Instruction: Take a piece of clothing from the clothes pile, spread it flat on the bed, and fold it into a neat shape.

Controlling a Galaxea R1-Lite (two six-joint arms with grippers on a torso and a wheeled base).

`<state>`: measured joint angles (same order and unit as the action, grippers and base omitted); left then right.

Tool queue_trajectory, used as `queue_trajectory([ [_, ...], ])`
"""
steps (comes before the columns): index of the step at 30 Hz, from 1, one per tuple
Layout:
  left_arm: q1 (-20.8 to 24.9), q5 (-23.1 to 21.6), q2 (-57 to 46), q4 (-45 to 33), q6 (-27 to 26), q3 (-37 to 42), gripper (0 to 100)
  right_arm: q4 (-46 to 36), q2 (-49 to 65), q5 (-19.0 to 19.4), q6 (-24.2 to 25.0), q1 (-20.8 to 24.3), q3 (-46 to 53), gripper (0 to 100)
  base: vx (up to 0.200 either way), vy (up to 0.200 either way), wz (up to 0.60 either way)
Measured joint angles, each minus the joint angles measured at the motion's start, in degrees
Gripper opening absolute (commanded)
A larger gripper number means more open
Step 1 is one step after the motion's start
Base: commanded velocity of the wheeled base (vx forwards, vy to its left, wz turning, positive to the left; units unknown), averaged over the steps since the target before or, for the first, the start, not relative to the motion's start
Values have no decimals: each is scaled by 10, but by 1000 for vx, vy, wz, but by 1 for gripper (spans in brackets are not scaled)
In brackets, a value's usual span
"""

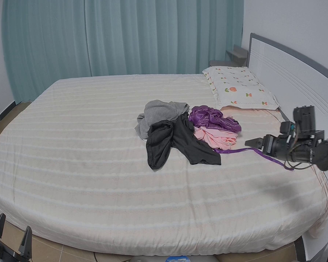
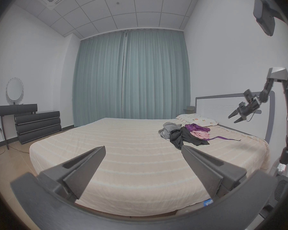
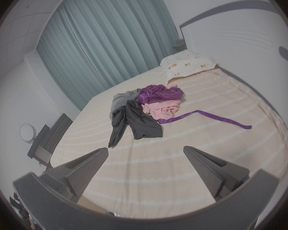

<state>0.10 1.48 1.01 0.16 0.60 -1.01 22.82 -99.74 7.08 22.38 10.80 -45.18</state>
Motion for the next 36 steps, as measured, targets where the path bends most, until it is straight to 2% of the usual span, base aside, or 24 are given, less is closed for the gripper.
queue_trajectory([
  [9,0,0,0,0,0,0,100,21,-261,-25,49,42,-203,100,0,0,0],
  [16,0,0,0,0,0,0,100,-10,-398,-52,73,75,-346,100,0,0,0],
  [21,0,0,0,0,0,0,100,-52,-460,-75,80,83,-421,100,0,0,0],
  [36,0,0,0,0,0,0,100,-113,-563,-136,81,72,-581,100,0,0,0],
])
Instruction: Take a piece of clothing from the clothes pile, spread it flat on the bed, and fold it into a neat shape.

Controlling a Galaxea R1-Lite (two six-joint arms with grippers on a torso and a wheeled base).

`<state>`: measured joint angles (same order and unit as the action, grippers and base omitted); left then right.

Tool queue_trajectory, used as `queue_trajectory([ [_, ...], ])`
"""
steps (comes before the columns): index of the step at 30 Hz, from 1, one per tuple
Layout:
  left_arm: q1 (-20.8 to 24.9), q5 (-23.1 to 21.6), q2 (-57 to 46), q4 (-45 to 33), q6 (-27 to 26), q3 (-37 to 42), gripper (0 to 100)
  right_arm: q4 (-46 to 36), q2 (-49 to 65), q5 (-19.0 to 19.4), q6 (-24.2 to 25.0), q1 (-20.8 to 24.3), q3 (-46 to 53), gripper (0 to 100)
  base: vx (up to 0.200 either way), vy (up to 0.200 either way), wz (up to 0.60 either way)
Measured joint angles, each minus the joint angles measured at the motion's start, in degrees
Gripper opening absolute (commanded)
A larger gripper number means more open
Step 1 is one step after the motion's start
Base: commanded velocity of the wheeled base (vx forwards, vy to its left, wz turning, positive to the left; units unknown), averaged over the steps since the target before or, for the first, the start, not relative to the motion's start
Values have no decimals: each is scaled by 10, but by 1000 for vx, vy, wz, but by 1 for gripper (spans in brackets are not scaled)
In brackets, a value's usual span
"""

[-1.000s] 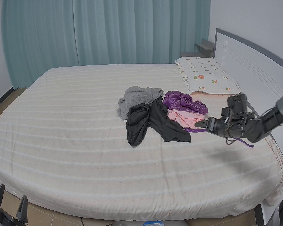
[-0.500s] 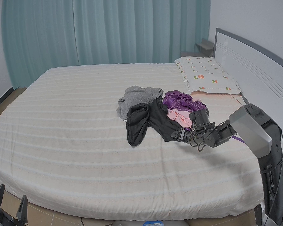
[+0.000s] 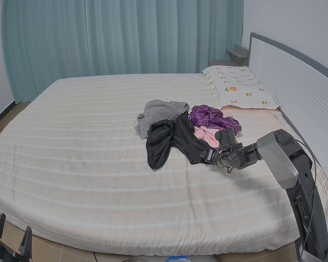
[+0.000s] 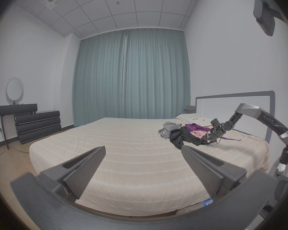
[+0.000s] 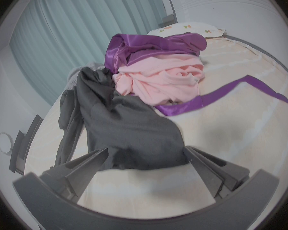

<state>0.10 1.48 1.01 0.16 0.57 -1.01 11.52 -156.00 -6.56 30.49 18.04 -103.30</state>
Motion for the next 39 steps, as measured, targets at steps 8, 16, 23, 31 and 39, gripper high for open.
queue_trajectory([
  [8,0,0,0,0,0,0,100,-40,-59,-30,22,6,-102,0,0,0,0],
  [16,0,0,0,0,0,0,100,-10,-76,-25,39,10,-112,0,0,0,0],
  [23,0,0,0,0,0,0,100,0,-70,-25,71,20,-113,0,0,0,0],
  [31,0,0,0,0,0,0,100,4,-27,-19,120,32,-55,0,0,0,0],
  [39,0,0,0,0,0,0,100,36,55,28,154,40,79,0,0,0,0],
])
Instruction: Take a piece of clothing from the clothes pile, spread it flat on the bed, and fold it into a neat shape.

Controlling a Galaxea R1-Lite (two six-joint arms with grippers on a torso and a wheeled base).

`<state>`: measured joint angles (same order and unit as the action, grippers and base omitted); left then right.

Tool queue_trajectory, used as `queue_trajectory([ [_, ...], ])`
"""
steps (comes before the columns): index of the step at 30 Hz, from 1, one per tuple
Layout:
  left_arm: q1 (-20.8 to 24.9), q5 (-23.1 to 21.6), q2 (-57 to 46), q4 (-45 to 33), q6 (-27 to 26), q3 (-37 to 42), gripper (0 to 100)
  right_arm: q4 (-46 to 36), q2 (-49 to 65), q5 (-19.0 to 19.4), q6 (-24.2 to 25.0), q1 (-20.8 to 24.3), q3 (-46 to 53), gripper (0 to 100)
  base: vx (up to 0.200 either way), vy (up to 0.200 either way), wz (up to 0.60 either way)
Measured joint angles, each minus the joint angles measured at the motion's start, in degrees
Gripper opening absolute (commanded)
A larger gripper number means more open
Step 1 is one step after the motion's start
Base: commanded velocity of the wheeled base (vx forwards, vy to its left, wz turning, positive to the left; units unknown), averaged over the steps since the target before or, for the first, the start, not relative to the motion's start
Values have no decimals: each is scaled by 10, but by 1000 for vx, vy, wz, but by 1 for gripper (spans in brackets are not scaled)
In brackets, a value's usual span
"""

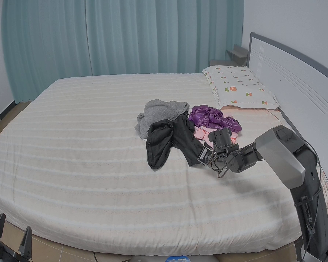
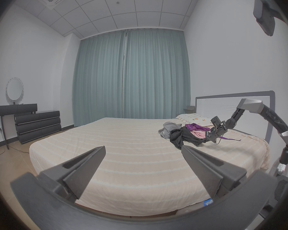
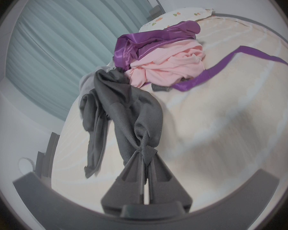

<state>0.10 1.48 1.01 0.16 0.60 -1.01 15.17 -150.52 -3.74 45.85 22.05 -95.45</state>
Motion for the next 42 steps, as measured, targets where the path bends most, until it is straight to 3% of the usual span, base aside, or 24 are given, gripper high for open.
queue_trajectory([
  [7,0,0,0,0,0,0,100,84,101,60,16,4,191,0,0,0,0],
  [18,0,-1,0,0,-2,0,100,273,326,111,25,40,450,0,0,0,0],
  [28,0,-48,0,5,-36,0,100,344,512,126,24,89,506,0,0,0,0],
  [35,2,-55,17,29,25,-50,100,349,561,129,23,104,512,0,0,0,0],
  [42,35,-104,140,39,73,-110,100,363,577,133,21,110,513,0,0,0,0],
])
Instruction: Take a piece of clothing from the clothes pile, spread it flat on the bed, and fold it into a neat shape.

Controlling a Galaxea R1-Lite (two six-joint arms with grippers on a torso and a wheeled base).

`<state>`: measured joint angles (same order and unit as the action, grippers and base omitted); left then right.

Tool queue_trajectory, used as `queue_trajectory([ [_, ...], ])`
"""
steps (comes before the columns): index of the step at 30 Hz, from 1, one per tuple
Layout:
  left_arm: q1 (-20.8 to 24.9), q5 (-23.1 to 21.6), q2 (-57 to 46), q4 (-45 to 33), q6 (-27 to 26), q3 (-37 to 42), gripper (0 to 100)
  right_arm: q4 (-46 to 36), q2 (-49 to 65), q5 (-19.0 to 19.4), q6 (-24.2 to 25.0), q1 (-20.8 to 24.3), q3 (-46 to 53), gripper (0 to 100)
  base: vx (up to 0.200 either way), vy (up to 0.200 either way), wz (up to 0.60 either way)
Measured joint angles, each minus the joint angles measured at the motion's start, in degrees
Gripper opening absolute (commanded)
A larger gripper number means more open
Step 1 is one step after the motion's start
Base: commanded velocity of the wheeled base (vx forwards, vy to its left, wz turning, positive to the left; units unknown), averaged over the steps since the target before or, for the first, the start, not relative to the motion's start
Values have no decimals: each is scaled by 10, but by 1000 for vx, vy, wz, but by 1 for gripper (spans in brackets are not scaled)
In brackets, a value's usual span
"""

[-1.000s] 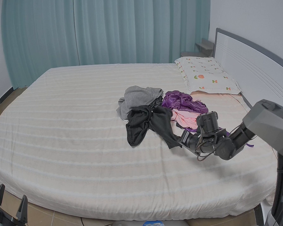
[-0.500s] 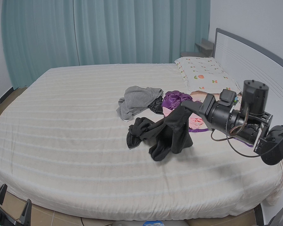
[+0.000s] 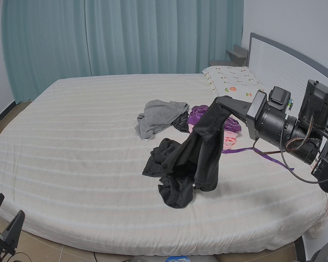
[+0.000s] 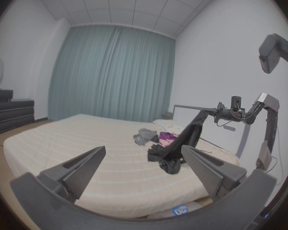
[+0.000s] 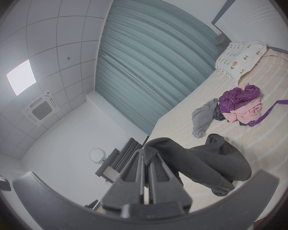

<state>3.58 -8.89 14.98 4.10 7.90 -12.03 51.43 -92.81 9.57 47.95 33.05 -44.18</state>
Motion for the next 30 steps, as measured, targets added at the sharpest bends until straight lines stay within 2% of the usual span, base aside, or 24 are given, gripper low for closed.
queue_trajectory([
  [8,51,-53,204,41,17,-24,100,17,11,4,-10,10,2,0,0,0,0],
  [16,95,-79,428,136,23,-34,100,22,15,5,-15,14,2,0,0,0,0],
  [23,141,-79,629,284,26,-41,100,24,16,6,-17,15,1,0,0,0,0],
  [30,195,-51,822,407,36,-68,100,25,18,6,-17,15,-2,0,0,0,0],
])
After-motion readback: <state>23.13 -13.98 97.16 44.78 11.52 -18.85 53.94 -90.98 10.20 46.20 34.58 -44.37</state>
